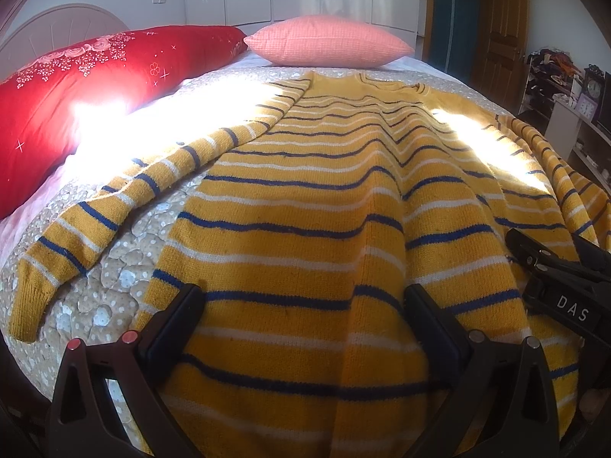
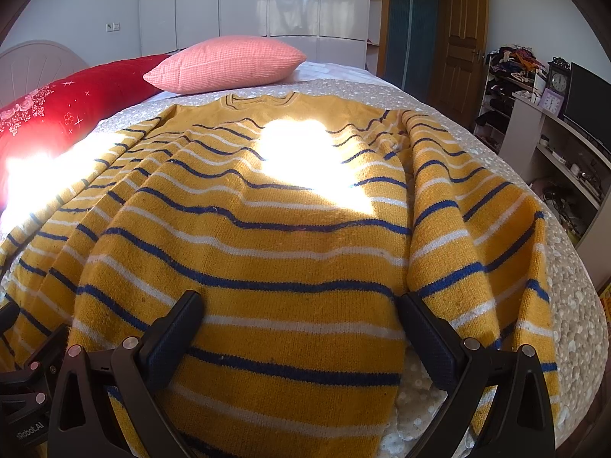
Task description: Fold small clothes
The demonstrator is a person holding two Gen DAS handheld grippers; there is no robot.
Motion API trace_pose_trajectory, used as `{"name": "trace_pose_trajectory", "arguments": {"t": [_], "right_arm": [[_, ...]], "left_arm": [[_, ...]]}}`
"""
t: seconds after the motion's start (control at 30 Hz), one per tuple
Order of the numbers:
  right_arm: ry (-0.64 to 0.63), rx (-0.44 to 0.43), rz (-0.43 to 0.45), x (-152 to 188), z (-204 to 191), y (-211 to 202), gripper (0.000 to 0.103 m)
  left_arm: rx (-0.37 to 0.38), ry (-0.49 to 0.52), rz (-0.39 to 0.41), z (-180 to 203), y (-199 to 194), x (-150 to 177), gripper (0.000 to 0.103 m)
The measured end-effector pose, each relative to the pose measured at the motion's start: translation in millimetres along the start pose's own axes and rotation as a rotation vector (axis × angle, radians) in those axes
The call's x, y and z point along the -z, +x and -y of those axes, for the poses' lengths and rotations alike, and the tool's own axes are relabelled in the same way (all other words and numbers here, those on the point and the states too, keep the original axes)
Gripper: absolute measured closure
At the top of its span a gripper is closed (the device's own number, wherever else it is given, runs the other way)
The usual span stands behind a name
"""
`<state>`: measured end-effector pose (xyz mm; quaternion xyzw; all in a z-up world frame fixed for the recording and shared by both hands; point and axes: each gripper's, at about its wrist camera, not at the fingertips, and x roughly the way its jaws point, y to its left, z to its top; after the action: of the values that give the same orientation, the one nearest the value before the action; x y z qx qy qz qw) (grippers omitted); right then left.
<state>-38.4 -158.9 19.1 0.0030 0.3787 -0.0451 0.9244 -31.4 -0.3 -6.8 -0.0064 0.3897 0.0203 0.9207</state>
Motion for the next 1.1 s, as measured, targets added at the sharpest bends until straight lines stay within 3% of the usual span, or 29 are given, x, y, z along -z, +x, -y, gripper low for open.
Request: {"name": "trace_pose_trajectory", "arguments": {"t": [0.13, 0.3, 0.4, 0.57, 0.7, 0.8, 0.93, 1.1], "right_arm": [[0.000, -0.001, 0.001, 0, 0, 0, 0.000], [0.003, -0.018, -0.023, -2, 2, 2, 0.000], [-0.014, -0.035, -0.064, -5, 3, 3, 0.000], [-0.016, -0.056, -0.155, -6, 5, -1, 0.000], [0.014, -0.081, -0.206, -5, 7, -17, 0.000], [-0.004, -0.065, -0.133, -5, 1, -43, 0.000], [-0.020, -0.072, 0.009, -5, -9, -75, 0.000], [0.006, -0.156, -0.018, -5, -22, -83, 0.001]], "left_arm": [[-0.014, 0.011, 0.005, 2, -3, 0, 0.000], [-0.050, 0.015, -0.085, 5, -9, -9, 0.000], [-0.040, 0.003, -0.093, 1, -22, -11, 0.000], [0.005, -0.038, 0.016, -16, -61, -12, 0.000], [-0.013, -0.072, 0.145, -33, -98, -16, 0.000], [-0.018, -0.114, 0.200, -47, -117, -20, 0.000], [0.008, -0.139, 0.194, -59, -126, -25, 0.000], [-0.055, -0.124, 0.169, -58, -132, -21, 0.000]]}}
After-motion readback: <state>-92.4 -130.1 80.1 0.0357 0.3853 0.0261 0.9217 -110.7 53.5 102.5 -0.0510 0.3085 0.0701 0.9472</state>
